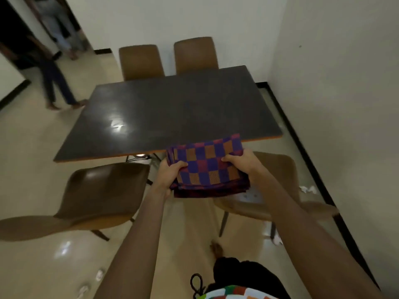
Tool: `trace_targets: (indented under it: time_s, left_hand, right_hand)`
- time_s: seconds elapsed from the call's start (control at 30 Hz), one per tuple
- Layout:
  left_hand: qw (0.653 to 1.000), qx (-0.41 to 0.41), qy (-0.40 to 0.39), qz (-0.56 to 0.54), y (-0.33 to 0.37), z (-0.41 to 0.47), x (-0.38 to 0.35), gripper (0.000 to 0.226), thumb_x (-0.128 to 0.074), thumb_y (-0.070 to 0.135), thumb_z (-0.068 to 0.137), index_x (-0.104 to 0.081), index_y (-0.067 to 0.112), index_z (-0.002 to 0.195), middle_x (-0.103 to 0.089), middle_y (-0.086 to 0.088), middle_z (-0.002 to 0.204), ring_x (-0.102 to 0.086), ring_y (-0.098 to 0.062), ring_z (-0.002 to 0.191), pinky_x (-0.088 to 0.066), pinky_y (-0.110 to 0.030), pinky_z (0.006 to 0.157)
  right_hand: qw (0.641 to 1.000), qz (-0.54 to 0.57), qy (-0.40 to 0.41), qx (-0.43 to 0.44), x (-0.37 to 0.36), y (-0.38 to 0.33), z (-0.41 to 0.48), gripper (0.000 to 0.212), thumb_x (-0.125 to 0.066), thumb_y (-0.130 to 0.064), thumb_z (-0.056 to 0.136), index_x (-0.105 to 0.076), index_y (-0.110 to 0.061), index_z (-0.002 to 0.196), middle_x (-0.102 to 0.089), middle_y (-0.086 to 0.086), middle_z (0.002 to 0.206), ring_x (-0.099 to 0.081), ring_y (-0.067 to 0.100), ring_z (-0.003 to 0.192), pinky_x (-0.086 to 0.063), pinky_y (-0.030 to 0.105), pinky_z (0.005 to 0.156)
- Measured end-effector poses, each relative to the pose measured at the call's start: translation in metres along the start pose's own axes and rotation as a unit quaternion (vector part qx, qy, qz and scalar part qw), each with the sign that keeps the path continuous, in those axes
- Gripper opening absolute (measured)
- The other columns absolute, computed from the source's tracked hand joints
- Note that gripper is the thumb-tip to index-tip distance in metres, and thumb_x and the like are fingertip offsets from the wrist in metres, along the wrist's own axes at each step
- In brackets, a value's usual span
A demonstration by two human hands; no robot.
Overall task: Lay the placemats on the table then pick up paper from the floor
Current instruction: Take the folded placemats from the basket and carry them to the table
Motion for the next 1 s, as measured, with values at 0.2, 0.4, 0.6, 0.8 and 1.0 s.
trace_targets:
  time_s: [0.2,0.4,0.6,0.8,1.0]
  left_hand:
    - [0.997,-0.005,0.067,0.023,0.06,0.087,0.069,0.037,-0.071,0.014,0.087,-0.059,0.013,0.122,-0.075,-0.011,0.108,-0.075,-0.027,0.092,-0.062,-0.046,0.08]
    - [0.996,-0.019,0.086,0.019,0.105,0.166,0.122,0.032,-0.068,0.013,0.09,-0.06,0.013,0.121,-0.075,-0.01,0.107,-0.075,-0.027,0.091,-0.063,-0.037,0.07]
    - [0.996,-0.006,0.085,0.008,0.135,0.264,0.163,0.025,-0.067,0.014,0.092,-0.059,0.018,0.115,-0.075,-0.007,0.102,-0.075,-0.023,0.085,-0.062,-0.035,0.066]
    - [0.998,0.017,0.055,0.005,0.175,0.353,0.18,0.021,-0.066,0.015,0.093,-0.063,0.014,0.114,-0.077,-0.007,0.098,-0.076,-0.023,0.082,-0.061,-0.034,0.065]
    - [0.999,0.014,0.044,0.004,0.214,0.446,0.17,0.024,-0.067,0.014,0.093,-0.061,0.011,0.116,-0.075,-0.01,0.103,-0.075,-0.025,0.087,-0.062,-0.042,0.077]
  right_hand:
    - [0.999,-0.001,-0.048,0.01,-0.08,-0.073,0.096,0.033,-0.079,-0.026,0.077,-0.07,-0.015,0.107,-0.075,0.004,0.101,-0.071,0.025,0.091,-0.058,0.046,0.087]
    - [0.997,-0.028,-0.071,0.024,-0.147,-0.128,0.179,0.026,-0.077,-0.026,0.08,-0.072,-0.018,0.104,-0.075,0.001,0.099,-0.071,0.022,0.091,-0.057,0.045,0.089]
    - [0.997,-0.042,-0.05,0.036,-0.204,-0.166,0.265,0.027,-0.076,-0.031,0.077,-0.074,-0.021,0.102,-0.076,-0.001,0.099,-0.072,0.021,0.092,-0.058,0.045,0.089]
    - [0.998,-0.058,-0.025,0.016,-0.225,-0.203,0.321,0.027,-0.074,-0.031,0.081,-0.071,-0.022,0.106,-0.075,-0.001,0.103,-0.07,0.022,0.096,-0.056,0.046,0.091]
    - [0.996,-0.081,0.006,0.03,-0.22,-0.254,0.402,0.024,-0.073,-0.032,0.082,-0.07,-0.021,0.103,-0.075,0.0,0.101,-0.07,0.021,0.094,-0.057,0.045,0.09]
Point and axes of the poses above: each hand's wrist, its own z-axis towards the middle knuckle, its own x-axis out of the back of the hand, y = z × x, the point moved 5 cm from there along z, towards the middle knuckle
